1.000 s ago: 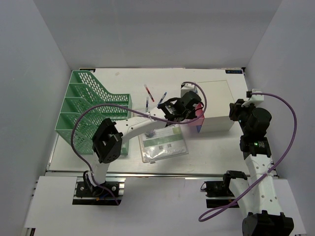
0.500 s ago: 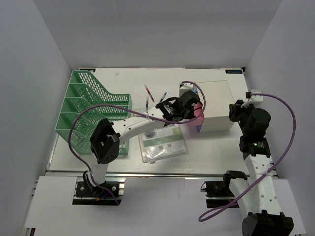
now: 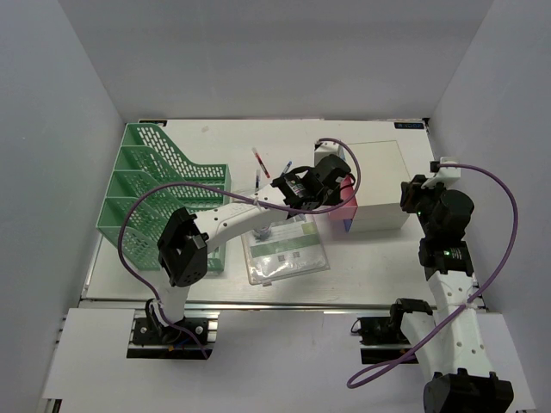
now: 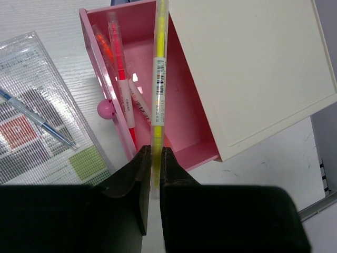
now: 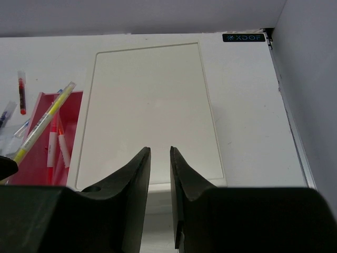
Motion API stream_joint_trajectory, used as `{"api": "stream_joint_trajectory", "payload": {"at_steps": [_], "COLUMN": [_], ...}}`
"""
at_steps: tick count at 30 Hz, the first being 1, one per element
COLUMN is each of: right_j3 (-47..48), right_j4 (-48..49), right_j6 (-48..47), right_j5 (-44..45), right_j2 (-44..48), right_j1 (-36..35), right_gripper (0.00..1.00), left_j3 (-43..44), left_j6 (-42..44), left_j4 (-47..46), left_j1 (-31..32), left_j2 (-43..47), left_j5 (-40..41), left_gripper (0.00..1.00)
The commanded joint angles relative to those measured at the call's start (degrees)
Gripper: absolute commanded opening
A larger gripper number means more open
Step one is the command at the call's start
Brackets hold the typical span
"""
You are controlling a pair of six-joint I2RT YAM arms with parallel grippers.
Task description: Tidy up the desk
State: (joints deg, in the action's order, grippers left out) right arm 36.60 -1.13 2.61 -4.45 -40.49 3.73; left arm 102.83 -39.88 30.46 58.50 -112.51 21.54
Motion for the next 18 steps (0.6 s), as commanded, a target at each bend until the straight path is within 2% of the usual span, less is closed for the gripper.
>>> {"api": "stream_joint_trajectory", "payload": {"at_steps": [1, 18], "right_j3": [-0.1, -0.1], "right_j4": [3.1, 3.1], "right_j6": [-0.2, -0.2], "right_j5": [0.7, 0.7], "right_j2": [0.9, 1.1], "right_j1": [0.1, 0.1], "right_gripper": [0.27, 0.27], "left_j3": [0.8, 2.6], "left_j6": [0.1, 0.2], "left_j4": [1.2, 4.0], "left_j1": [0.1, 0.1], "left_j2": [1.7, -0.5], "left_j5": [-0.6, -2.1], "left_gripper": [0.03, 0.07]}}
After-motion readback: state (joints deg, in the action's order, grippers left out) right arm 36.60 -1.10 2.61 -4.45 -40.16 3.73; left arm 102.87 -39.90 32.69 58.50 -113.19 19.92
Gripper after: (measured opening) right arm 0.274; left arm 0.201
